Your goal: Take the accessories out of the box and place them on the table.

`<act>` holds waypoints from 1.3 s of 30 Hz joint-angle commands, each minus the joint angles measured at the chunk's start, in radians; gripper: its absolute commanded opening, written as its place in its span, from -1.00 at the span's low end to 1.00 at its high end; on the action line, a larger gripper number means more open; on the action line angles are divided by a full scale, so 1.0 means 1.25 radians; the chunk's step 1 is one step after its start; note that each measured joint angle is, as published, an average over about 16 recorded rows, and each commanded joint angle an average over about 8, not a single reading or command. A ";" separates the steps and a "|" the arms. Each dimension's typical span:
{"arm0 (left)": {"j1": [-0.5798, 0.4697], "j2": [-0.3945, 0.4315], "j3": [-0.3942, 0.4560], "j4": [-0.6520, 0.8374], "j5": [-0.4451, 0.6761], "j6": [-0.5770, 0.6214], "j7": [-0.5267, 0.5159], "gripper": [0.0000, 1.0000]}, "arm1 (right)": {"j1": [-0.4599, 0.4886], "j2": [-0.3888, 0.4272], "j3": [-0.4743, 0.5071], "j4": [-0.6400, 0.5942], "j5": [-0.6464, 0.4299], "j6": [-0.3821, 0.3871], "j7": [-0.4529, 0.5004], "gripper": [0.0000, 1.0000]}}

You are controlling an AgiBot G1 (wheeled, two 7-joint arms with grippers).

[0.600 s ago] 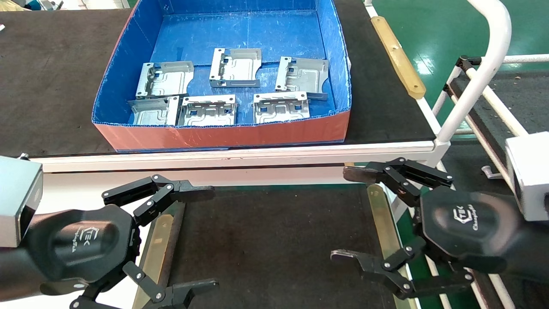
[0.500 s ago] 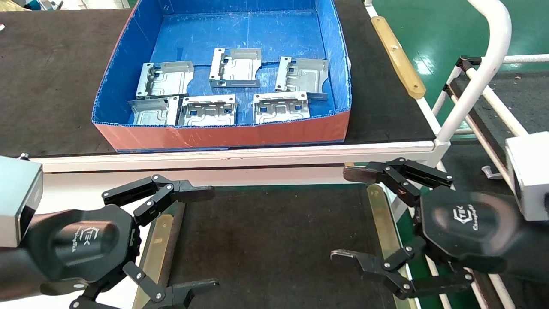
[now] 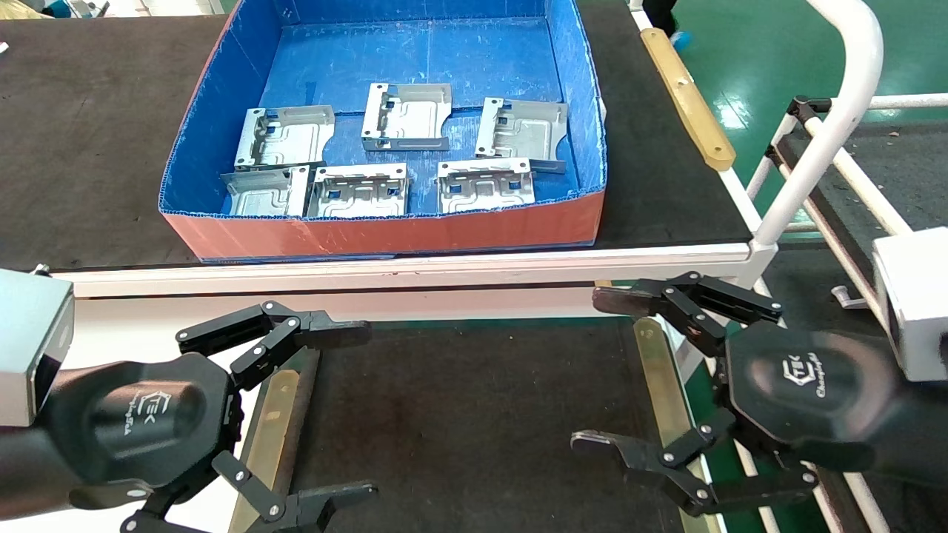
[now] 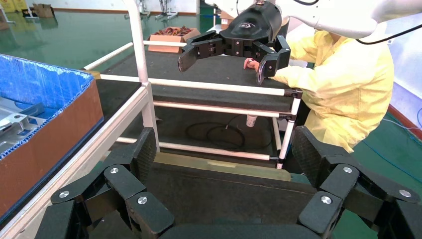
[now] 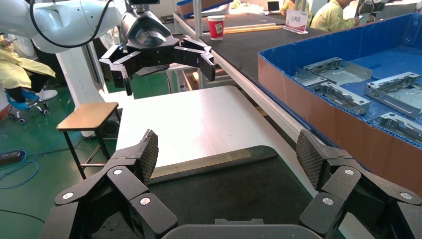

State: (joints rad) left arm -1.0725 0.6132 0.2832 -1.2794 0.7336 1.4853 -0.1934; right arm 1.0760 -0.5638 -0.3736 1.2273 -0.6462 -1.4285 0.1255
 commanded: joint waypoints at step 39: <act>-0.380 0.232 0.143 0.373 0.402 -0.402 -0.130 1.00 | 0.000 0.000 0.000 0.000 0.000 0.000 0.000 1.00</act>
State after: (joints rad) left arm -1.5413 0.9005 0.4573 -0.8165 1.2261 0.9875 -0.3507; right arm 1.0760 -0.5638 -0.3736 1.2273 -0.6462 -1.4285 0.1255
